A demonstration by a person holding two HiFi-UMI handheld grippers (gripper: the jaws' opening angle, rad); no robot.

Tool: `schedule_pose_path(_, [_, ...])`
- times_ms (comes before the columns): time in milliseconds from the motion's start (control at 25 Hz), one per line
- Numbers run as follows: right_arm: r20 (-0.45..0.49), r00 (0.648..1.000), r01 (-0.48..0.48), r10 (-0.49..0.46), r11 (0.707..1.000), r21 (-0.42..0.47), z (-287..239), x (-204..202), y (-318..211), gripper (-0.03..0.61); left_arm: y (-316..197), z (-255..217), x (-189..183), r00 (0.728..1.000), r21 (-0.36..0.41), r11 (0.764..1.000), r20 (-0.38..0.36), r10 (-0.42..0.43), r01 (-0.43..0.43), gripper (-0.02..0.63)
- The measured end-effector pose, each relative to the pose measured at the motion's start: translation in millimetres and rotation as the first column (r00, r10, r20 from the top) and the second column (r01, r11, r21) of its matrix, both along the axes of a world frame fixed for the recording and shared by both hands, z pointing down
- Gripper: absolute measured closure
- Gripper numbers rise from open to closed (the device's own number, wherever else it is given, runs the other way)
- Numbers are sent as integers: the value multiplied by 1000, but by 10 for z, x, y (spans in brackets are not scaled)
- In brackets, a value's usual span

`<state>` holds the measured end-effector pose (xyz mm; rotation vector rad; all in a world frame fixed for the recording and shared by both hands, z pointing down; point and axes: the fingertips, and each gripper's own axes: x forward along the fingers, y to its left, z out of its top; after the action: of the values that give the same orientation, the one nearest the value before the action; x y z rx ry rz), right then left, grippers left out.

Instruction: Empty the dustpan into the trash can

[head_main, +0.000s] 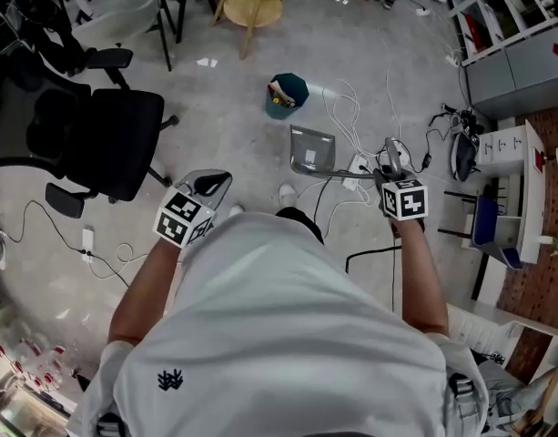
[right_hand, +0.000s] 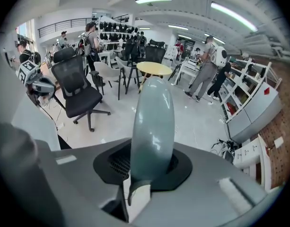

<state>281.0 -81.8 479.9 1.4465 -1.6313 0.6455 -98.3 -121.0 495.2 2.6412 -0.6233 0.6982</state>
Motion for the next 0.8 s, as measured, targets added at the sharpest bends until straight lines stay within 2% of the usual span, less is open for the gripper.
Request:
schedule_pose_path(200, [37, 999, -29, 25, 992, 122, -219, -143, -127, 494, 48, 52, -167, 999, -7, 999, -13, -38, 38, 558])
schedule_pose_path(320, [43, 999, -27, 20, 987, 160, -298, -186, -164, 494, 111, 84, -250, 998, -17, 998, -9, -62, 62, 558])
schedule_pose_path(800, [29, 999, -38, 34, 987, 155, -155, -102, -81, 494, 159, 126, -359, 996, -22, 995, -1, -94, 94, 558])
